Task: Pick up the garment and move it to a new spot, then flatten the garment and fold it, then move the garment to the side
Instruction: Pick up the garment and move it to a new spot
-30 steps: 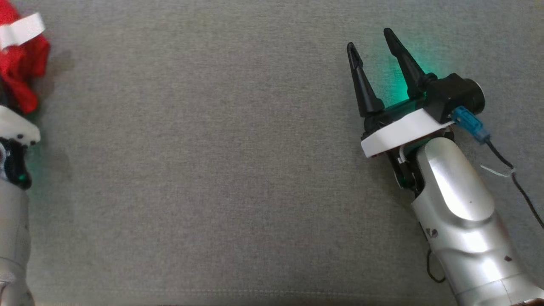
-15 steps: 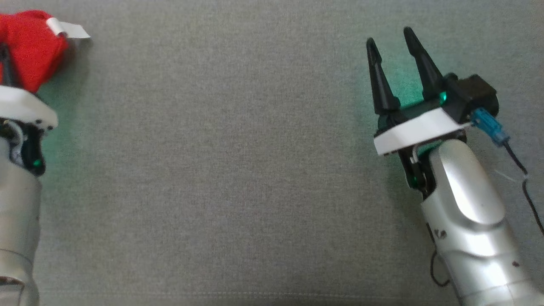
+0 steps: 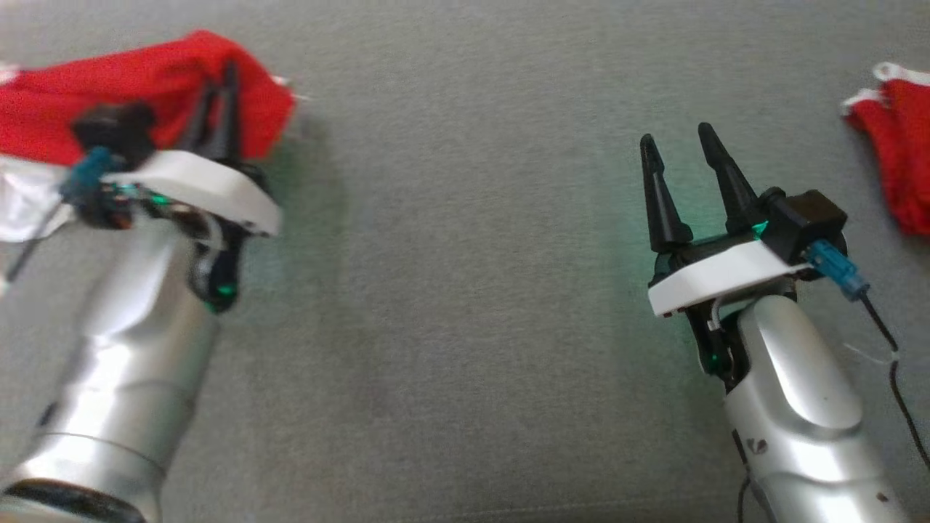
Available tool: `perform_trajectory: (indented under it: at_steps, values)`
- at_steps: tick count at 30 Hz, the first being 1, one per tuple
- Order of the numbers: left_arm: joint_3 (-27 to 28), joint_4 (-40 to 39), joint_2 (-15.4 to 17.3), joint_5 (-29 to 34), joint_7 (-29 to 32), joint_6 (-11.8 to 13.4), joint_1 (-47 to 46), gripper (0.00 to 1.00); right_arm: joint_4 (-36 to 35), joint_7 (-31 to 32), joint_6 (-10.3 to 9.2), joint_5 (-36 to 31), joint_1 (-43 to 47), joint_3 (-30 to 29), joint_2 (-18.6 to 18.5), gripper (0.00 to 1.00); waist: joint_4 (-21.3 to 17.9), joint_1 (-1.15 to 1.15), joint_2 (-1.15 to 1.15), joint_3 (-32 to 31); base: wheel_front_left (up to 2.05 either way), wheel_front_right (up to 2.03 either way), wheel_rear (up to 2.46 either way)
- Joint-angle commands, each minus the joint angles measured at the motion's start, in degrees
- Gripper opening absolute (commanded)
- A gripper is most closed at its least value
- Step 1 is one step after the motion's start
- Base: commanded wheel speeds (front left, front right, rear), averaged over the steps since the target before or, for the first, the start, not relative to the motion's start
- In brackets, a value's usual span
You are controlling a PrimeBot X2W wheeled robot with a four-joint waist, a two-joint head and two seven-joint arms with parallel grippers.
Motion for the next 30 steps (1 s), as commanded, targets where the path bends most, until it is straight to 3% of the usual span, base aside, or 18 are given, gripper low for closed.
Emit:
perform_trajectory:
  at_steps: [1,8,12,21,22,23,24,26,30]
  values:
    - [-0.38,-2.56,0.8,-0.8,-0.96,0.09,-1.32,0.0,-1.53,-0.62,0.22,0.43,0.55,0.91,0.86,1.0,-2.42,0.01,0.0,-1.45,0.0,0.0,0.0]
    - [-10.58,-4.33,-6.68,-1.93,-2.48,0.09,-0.03,0.0,-1.43,-0.62,0.22,0.83,1.47,0.93,0.86,1.0,-6.42,0.01,0.0,-2.07,0.0,0.0,0.0]
    - [-15.01,-5.05,-9.14,-2.8,-2.8,0.09,-0.03,0.0,-1.37,-0.62,0.22,0.77,1.72,0.76,0.86,1.0,-7.41,0.01,0.0,-2.16,0.0,0.0,0.0]
    - [-23.73,-6.64,-11.31,-6.67,-4.61,0.18,0.08,0.0,-1.04,-0.62,0.22,1.51,2.49,1.22,0.86,1.0,-8.37,0.01,0.0,-2.68,0.0,0.0,0.0]
    - [-24.14,-6.25,-11.32,-6.82,-4.78,0.45,0.33,0.04,-0.96,-0.62,0.22,1.61,2.49,1.3,0.86,1.0,-8.27,0.01,0.0,-2.74,0.0,0.0,0.0]
    - [-24.26,-5.74,-11.33,-7.06,-4.92,0.76,0.67,0.65,-0.95,-0.62,0.22,1.73,2.48,1.33,0.86,1.0,-8.09,0.01,0.0,-2.83,0.0,0.0,0.0]
    - [-24.16,-4.94,-11.33,-6.88,-5.05,1.4,0.84,1.0,-1.03,-0.62,0.22,1.76,2.49,1.26,0.86,1.0,-7.82,0.01,0.0,-2.93,0.0,0.0,0.0]
    - [-22.96,-3.31,-11.34,-6.15,-5.2,2.78,1.26,1.0,-1.03,-0.62,0.22,1.7,2.63,0.9,0.86,1.0,-7.08,0.01,0.0,-3.2,0.0,0.0,0.0]
    - [-15.28,-4.45,-9.44,-1.79,-5.25,6.78,4.0,1.0,-0.8,-0.62,0.22,1.42,3.17,0.1,0.86,1.0,-5.0,0.01,0.0,-4.1,0.0,0.0,0.0]
